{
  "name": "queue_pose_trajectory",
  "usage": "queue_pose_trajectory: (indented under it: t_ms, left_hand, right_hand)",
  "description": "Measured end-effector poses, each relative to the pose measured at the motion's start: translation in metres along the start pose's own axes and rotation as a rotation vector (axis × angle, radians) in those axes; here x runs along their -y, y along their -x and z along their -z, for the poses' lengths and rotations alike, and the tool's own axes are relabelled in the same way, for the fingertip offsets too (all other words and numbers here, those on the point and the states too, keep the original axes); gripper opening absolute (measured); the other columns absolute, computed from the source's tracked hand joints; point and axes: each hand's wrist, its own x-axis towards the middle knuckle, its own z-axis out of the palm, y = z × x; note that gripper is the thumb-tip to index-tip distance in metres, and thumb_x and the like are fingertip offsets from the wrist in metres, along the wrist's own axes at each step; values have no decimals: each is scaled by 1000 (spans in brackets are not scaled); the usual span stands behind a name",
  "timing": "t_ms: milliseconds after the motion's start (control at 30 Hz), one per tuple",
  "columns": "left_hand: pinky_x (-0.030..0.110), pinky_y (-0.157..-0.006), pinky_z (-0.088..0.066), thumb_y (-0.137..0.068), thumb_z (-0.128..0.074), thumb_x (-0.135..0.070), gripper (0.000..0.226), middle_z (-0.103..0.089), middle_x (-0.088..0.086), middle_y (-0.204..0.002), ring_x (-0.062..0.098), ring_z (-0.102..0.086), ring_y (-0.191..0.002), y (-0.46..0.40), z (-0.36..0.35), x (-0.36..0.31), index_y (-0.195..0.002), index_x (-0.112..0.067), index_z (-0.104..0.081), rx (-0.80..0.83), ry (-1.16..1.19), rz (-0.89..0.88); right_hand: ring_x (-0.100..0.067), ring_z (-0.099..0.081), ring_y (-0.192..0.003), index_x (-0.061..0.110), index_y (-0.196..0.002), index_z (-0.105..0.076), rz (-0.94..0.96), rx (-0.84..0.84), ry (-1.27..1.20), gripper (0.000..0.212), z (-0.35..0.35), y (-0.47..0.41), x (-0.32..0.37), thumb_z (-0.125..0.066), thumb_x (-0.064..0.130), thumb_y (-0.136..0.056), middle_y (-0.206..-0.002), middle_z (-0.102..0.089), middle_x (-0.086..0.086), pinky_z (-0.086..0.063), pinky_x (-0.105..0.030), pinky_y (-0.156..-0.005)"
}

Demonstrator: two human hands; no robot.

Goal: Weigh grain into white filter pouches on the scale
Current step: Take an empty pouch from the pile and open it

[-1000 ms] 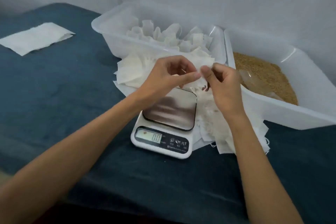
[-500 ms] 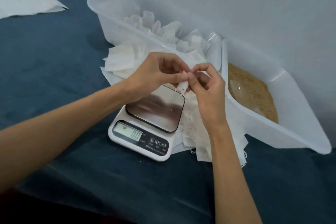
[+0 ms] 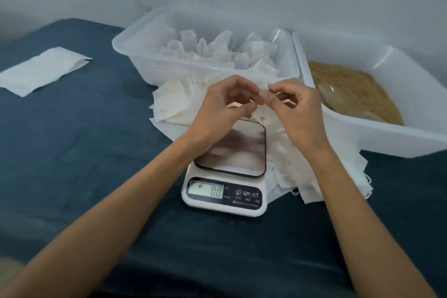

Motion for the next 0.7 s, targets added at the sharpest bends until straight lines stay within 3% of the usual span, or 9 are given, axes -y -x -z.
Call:
queue_pose_trajectory:
  t_ms: [167, 300, 433, 533, 633, 700]
  left_hand:
    - [25, -70, -56, -91, -76, 1, 23, -68, 5, -112, 16, -65, -83, 1, 2, 1, -110, -9, -66, -60, -79, 9]
    - [23, -70, -57, -93, -77, -8, 39, -63, 5, -131, 13, -65, -75, 0, 3, -1, -129, -13, -61, -95, -93, 47]
    - [29, -72, -59, -98, -73, -13, 50, -61, 6, -138, 15, -68, -71, 0, 4, -3, -144, -14, -53, -43, -106, 104]
    - [29, -69, -57, -101, -69, -11, 51, -65, 6, -127, 16, -64, -64, 1, 3, -6, -148, -15, -48, -20, -35, 176]
    - [32, -67, -53, -101, -66, -4, 47, -70, 3, -92, 17, -57, -59, -1, 4, -4, -144, -11, -50, -9, 68, 213]
    - [32, -68, -52, -100, -68, -7, 43, -70, 5, -92, 15, -56, -61, -2, 6, -4, -140, -11, -54, -40, 42, 198]
  right_hand:
    - [-10, -56, -68, 31, -86, -72, 90, -110, -15, 7, 5, 0, 3, -77, 27, -88, -94, -61, 9, -47, -20, -67]
    - [-16, -53, -58, 31, -83, -71, 118, -121, -29, 10, 3, 1, 8, -76, 25, -89, -84, -63, 14, -44, -28, -56]
    - [-6, -53, -60, 29, -84, -72, 101, -130, -92, 11, 2, 2, 11, -76, 20, -89, -84, -62, 14, -43, -19, -54]
    - [0, -59, -64, 22, -86, -73, 72, -92, -121, 7, -2, 0, 16, -75, 18, -90, -83, -64, 15, -42, -11, -56]
    - [-2, -51, -60, 12, -87, -73, 72, -94, -95, 5, -5, 3, 19, -77, 14, -88, -87, -63, 7, -41, -16, -59]
    - [-7, -48, -58, 13, -86, -72, 82, -118, -49, 7, -3, 5, 20, -78, 17, -87, -87, -63, 6, -41, -20, -60]
